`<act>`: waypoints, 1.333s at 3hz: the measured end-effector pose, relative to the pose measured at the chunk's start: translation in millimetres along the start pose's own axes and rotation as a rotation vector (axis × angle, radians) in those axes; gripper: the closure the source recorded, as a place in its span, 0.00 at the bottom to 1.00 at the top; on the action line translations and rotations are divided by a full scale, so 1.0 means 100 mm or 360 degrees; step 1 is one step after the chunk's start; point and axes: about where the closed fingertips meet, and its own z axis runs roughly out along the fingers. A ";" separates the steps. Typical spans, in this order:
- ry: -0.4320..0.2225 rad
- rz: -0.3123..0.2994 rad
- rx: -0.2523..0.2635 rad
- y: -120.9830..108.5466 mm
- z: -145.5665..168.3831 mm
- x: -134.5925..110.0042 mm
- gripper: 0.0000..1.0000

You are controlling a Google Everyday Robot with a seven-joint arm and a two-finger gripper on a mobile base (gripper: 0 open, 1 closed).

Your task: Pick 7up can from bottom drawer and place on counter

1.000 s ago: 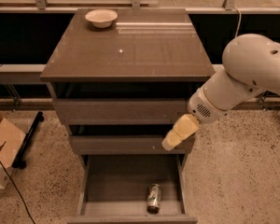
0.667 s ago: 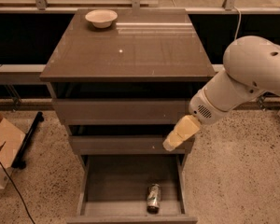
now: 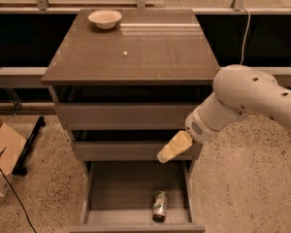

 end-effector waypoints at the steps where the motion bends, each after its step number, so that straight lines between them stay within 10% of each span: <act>1: -0.0016 0.0106 -0.0043 -0.09 0.38 0.06 0.00; 4: -0.0002 0.0355 -0.0295 -0.44 1.51 0.36 0.00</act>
Offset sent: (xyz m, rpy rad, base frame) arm 0.0205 0.0102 -0.1285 0.1407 0.1215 -0.1612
